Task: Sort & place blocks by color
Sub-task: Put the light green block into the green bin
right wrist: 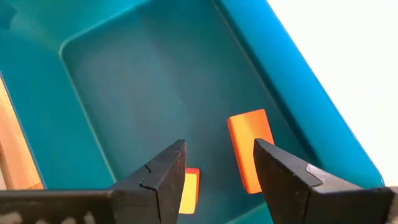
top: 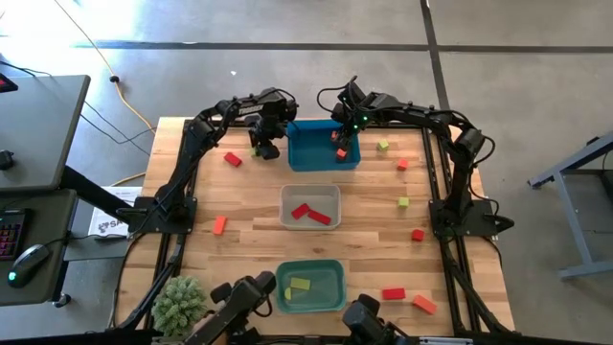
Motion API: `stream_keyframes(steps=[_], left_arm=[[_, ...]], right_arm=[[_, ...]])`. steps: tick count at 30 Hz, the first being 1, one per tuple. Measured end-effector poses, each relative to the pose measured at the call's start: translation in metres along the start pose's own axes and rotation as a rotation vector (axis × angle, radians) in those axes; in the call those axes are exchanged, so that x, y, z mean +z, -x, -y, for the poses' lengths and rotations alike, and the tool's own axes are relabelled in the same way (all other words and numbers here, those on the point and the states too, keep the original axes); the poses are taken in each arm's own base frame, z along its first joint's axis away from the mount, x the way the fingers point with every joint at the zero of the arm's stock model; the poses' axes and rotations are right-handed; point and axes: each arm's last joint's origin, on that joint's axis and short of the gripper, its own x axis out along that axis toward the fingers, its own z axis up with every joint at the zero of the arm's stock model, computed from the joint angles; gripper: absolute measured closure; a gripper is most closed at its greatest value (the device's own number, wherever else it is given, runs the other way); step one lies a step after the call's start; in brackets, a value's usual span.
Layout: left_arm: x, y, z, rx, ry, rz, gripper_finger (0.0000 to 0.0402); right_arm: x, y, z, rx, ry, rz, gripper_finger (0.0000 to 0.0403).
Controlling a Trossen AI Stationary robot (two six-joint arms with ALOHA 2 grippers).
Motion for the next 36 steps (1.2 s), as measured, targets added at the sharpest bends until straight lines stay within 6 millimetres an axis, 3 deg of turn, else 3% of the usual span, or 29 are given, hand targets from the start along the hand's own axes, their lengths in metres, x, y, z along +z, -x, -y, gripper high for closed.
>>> stream_keyframes(steps=[8, 17, 28, 36], left_arm=[[-0.005, 0.005, -0.003, 0.001, 0.018, 0.001, 0.0306], [-0.031, 0.048, 0.008, 0.033, 0.034, 0.122, 0.0306], [-0.085, 0.12, 0.06, 0.026, -0.057, 0.385, 0.0306], [-0.13, 0.158, 0.114, -0.023, -0.213, 0.562, 0.0306]], right_arm=[[0.01, 0.015, 0.001, -0.037, -0.005, -0.035, 0.0226], [0.028, 0.042, 0.0, -0.033, -0.075, -0.049, 0.0226], [0.021, 0.044, -0.007, 0.003, -0.257, -0.144, 0.0226], [0.012, 0.042, -0.042, 0.035, -0.282, -0.314, 0.0226]])
